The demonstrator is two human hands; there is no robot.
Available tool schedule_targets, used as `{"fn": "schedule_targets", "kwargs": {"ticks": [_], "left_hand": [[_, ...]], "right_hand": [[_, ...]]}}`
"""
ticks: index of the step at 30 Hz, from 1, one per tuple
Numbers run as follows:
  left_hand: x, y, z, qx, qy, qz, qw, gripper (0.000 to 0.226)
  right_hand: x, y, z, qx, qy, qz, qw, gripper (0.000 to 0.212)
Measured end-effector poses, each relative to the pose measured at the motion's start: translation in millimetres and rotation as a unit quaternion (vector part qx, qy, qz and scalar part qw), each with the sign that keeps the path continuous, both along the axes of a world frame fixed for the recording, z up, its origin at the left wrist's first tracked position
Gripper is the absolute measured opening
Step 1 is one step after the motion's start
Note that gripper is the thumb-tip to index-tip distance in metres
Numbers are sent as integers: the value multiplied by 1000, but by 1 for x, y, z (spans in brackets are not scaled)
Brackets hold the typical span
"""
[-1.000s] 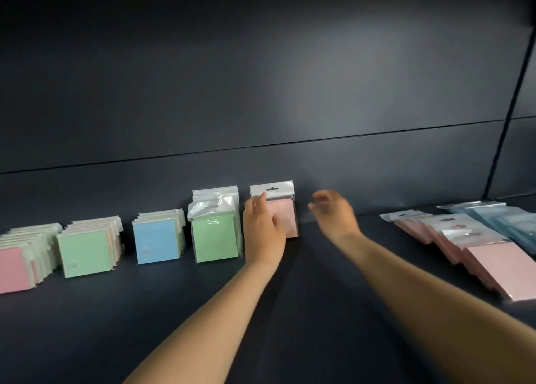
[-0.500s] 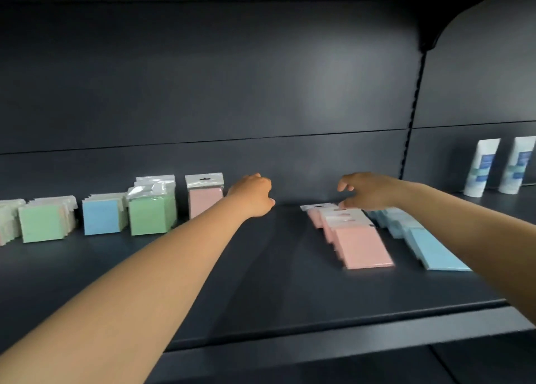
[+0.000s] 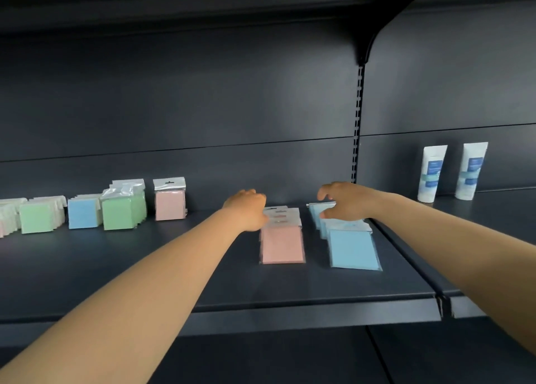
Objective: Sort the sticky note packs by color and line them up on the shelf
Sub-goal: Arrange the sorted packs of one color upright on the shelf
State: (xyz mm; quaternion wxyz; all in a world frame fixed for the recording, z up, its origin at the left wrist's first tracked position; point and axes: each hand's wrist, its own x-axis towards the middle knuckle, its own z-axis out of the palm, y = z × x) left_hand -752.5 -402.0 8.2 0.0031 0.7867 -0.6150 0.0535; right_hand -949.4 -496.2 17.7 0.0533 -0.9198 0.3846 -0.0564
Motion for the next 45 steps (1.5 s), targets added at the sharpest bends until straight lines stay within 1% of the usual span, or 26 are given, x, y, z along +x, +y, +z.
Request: {"fn": "schedule_targets", "kwargs": {"ticks": [2,4,6,8,10,13,15,16,18,20,23,25,27,29,33,35,37,40,44,45], "left_hand": [[-7,-2,-2,-16,22,9,1000,55],[-11,-3,-5,-19,68,35,997,64],[-12,-5,-15,5,135,76,988,64],[-12,-7,-31,35,219,102,970,60],[-13,-5,-46,45,302,118,945,53],[-8,-6,-64,-4,417,156,895,54],[-3,-5,-68,-37,461,182,868,51],[1,-4,-68,-48,478,191,856,47],[9,-1,-68,-61,523,197,827,32],[15,7,-69,-81,574,191,792,17],[24,21,-69,-134,634,183,739,11],[31,29,-70,-177,663,189,702,10],[42,35,-70,-214,685,197,668,10],[55,43,-70,-242,690,204,651,9],[86,60,-71,-284,697,211,624,17],[101,67,-71,-294,707,205,609,11],[116,74,-73,-301,720,196,594,12],[141,83,-76,-302,730,182,586,12],[189,93,-71,-284,730,168,599,12],[200,95,-71,-277,732,162,601,12]], "right_hand": [[-4,-2,-2,5,-6,3,1000,47],[-6,-4,-3,13,-10,6,1000,45],[-6,-4,-6,23,-17,9,1000,44],[-6,-1,-8,36,-23,16,999,45],[-4,1,-13,54,-26,24,998,45],[2,2,-20,82,-32,29,996,46],[6,2,-24,99,-42,27,994,46],[9,3,-27,108,-50,21,993,47],[15,3,-33,123,-64,6,990,44],[23,3,-41,134,-89,-13,987,33],[37,5,-54,177,-146,-40,973,49],[48,9,-60,201,-179,-56,961,53],[59,13,-65,205,-193,-85,956,54],[68,15,-67,195,-182,-119,956,54],[80,15,-66,173,-128,-158,964,50],[84,13,-64,209,-142,-176,951,43],[90,10,-62,256,-155,-204,932,39],[101,3,-61,287,-154,-240,914,39],[117,-2,-62,254,-148,-276,915,46],[120,-1,-61,247,-151,-290,912,44]]}}
